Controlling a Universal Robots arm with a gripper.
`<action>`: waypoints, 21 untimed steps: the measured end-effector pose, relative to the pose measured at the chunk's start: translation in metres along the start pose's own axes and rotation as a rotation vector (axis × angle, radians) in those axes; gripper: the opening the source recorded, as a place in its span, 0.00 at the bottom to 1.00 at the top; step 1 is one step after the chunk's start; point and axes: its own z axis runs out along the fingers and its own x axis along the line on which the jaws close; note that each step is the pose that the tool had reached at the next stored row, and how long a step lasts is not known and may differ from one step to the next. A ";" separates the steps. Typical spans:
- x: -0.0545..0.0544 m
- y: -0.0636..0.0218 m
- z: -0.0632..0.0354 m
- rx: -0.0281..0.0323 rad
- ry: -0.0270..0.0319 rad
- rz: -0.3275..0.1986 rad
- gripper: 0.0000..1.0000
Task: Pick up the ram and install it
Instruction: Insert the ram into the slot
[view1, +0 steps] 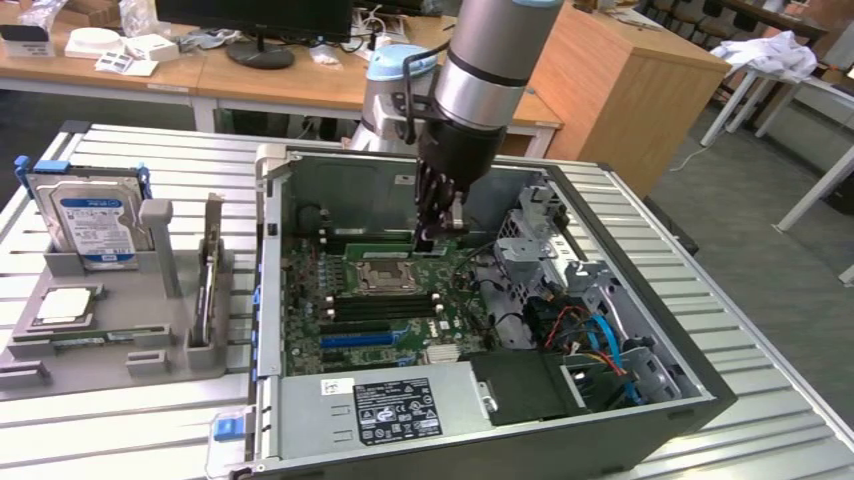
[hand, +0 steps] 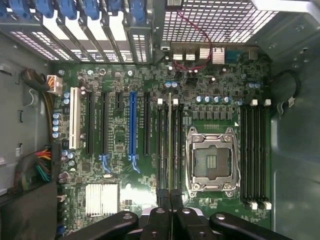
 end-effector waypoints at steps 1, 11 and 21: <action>0.000 -0.0001 0.0018 0.0002 0.0000 0.000 0.11; 0.001 -0.0009 0.0200 0.0026 0.0000 0.000 0.11; 0.001 -0.0017 0.0381 0.0057 -0.0001 0.000 0.11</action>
